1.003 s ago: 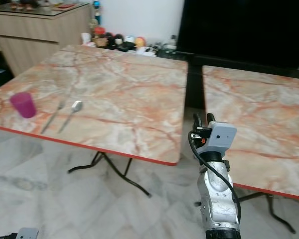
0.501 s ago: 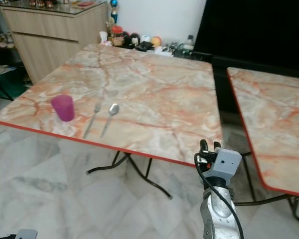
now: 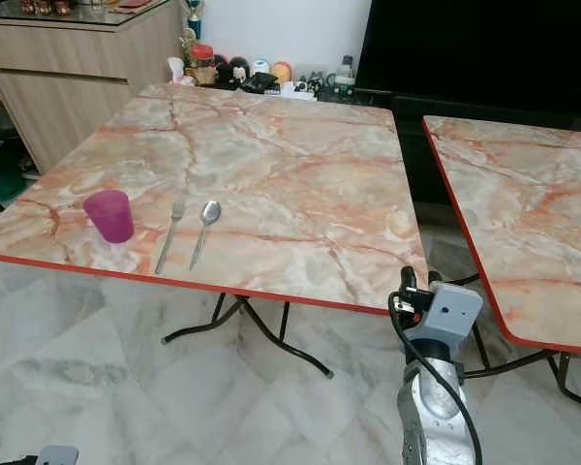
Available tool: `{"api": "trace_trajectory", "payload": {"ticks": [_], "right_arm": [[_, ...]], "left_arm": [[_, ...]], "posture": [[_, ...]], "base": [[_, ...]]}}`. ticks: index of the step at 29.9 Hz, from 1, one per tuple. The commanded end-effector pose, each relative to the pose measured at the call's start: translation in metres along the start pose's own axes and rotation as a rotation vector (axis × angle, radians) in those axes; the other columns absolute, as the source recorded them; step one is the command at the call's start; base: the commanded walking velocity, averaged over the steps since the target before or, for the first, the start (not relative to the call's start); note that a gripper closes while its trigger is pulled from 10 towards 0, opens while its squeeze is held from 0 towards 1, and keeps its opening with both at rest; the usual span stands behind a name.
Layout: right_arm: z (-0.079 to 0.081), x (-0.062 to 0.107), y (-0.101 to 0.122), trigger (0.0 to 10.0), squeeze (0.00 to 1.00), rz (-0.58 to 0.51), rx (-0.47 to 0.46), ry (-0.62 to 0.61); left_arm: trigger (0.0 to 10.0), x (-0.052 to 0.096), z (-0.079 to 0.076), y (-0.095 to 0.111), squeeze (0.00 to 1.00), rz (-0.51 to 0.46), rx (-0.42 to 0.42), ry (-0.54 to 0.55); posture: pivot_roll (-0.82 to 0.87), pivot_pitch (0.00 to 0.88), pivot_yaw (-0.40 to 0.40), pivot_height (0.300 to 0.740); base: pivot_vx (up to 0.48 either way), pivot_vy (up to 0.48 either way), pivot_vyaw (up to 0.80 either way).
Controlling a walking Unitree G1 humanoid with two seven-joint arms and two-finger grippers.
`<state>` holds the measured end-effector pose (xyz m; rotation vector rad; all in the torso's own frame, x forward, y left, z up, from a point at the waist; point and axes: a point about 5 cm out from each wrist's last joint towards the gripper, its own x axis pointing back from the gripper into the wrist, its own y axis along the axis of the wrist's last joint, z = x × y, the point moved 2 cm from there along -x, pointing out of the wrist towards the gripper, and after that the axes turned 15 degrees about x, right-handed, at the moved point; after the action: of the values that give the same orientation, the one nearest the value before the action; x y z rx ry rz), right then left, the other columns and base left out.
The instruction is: Setting the table
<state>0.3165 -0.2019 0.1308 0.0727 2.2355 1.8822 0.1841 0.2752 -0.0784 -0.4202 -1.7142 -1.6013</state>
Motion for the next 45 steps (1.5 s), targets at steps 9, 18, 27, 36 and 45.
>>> {"api": "trace_trajectory", "payload": {"ticks": [9, 18, 27, 36, 45], "right_arm": [[0.002, -0.005, 0.008, 10.0, 0.0, -0.026, -0.002, 0.002], [0.003, -0.007, 0.011, 10.0, 0.0, -0.038, 0.0, 0.006], [0.005, -0.006, 0.008, 10.0, 0.0, -0.032, 0.003, 0.012], [0.005, 0.001, -0.011, 10.0, 0.0, 0.035, 0.006, 0.015], [-0.006, 0.028, -0.078, 10.0, 0.0, 0.279, -0.019, -0.007]], "left_arm": [[10.0, 0.002, 0.003, -0.009, 0.0, 0.031, 0.01, 0.012], [10.0, 0.002, 0.003, -0.008, 0.0, 0.029, 0.013, 0.014], [10.0, 0.002, 0.003, -0.008, 0.0, 0.027, 0.008, 0.012], [10.0, 0.002, 0.002, -0.007, 0.0, 0.025, -0.008, 0.006], [10.0, 0.002, 0.001, -0.008, 0.0, 0.022, -0.007, 0.005]], "posture": [[0.07, 0.086, -0.039, 0.74], [0.07, 0.086, -0.04, 0.74], [0.07, 0.087, -0.041, 0.74], [0.07, 0.087, -0.043, 0.74], [0.07, 0.087, -0.045, 0.74]], "base": [[0.0, 0.48, 0.0], [0.0, 0.48, 0.0], [0.0, 0.356, 0.0], [0.0, 0.0, 0.0], [0.0, 0.0, 0.0]]}}
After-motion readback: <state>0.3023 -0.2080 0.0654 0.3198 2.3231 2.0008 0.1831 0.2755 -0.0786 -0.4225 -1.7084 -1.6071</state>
